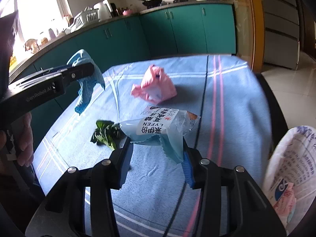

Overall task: Collect trash
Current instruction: 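Carry the printed bag to the wastebasket with the right tool while the left tool carries the blue cloth, then open both tools over the wastebasket to drop the bag and cloth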

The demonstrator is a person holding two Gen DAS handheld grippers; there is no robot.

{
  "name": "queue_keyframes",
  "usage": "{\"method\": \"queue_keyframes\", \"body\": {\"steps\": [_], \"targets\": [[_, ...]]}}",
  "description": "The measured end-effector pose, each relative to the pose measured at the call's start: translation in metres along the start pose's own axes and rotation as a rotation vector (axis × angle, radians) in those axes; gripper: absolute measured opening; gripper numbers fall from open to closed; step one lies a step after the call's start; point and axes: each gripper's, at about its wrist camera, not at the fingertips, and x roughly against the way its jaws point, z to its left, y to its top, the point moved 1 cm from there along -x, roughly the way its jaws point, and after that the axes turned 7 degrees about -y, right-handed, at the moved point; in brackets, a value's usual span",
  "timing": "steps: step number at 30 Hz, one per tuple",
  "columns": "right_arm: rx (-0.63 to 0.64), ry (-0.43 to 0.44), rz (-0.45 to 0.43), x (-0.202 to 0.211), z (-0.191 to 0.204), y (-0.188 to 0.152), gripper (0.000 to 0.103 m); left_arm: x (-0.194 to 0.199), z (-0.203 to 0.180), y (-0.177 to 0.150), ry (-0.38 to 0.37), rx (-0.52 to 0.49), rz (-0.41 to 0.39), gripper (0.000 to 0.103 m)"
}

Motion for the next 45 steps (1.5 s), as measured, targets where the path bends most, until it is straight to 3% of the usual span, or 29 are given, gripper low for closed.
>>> {"method": "queue_keyframes", "body": {"steps": [7, 15, 18, 25, 30, 32, 34, 35, 38, 42, 45], "targets": [[-0.100, -0.089, -0.132, 0.056, -0.046, 0.002, 0.046, 0.014, -0.029, 0.012, -0.104, 0.013, -0.023, 0.046], [-0.235, -0.262, -0.183, 0.104, -0.117, -0.024, 0.046, 0.017, -0.101, 0.006, -0.203, -0.111, -0.030, 0.046], [-0.304, -0.347, -0.182, 0.120, -0.147, -0.037, 0.046, 0.009, -0.135, -0.001, -0.304, -0.123, 0.013, 0.046], [-0.436, -0.458, -0.218, 0.146, -0.190, -0.049, 0.046, -0.017, -0.213, -0.020, -0.580, -0.157, 0.162, 0.046], [-0.465, -0.482, -0.243, 0.155, -0.201, -0.053, 0.046, -0.028, -0.250, -0.033, -0.674, -0.187, 0.207, 0.049], [-0.467, -0.483, -0.238, 0.153, -0.203, -0.055, 0.046, -0.028, -0.253, -0.035, -0.678, -0.195, 0.202, 0.052], [-0.467, -0.487, -0.226, 0.151, -0.203, -0.057, 0.046, -0.027, -0.253, -0.031, -0.660, -0.199, 0.186, 0.076], [-0.467, -0.488, -0.216, 0.150, -0.204, -0.058, 0.047, -0.024, -0.248, -0.028, -0.637, -0.192, 0.165, 0.079], [-0.467, -0.489, -0.190, 0.147, -0.204, -0.058, 0.051, -0.020, -0.230, -0.019, -0.580, -0.186, 0.131, 0.080], [-0.434, -0.487, -0.177, 0.143, -0.197, -0.056, 0.068, -0.015, -0.184, -0.003, -0.415, -0.131, 0.088, 0.080], [-0.422, -0.467, -0.193, 0.142, -0.191, -0.053, 0.072, -0.011, -0.134, 0.007, -0.306, -0.071, 0.062, 0.080]]}}
